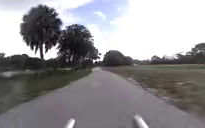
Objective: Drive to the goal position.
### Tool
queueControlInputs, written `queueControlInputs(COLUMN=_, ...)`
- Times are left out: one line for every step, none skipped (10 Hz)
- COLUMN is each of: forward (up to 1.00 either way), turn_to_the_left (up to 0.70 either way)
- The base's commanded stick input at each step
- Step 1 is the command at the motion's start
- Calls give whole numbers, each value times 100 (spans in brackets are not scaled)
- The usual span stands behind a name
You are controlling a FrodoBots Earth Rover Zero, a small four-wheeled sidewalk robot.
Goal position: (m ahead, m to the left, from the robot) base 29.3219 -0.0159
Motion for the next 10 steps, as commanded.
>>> queueControlInputs(forward=85, turn_to_the_left=0)
queueControlInputs(forward=85, turn_to_the_left=0)
queueControlInputs(forward=85, turn_to_the_left=0)
queueControlInputs(forward=85, turn_to_the_left=0)
queueControlInputs(forward=85, turn_to_the_left=0)
queueControlInputs(forward=85, turn_to_the_left=0)
queueControlInputs(forward=85, turn_to_the_left=0)
queueControlInputs(forward=85, turn_to_the_left=0)
queueControlInputs(forward=85, turn_to_the_left=0)
queueControlInputs(forward=85, turn_to_the_left=0)
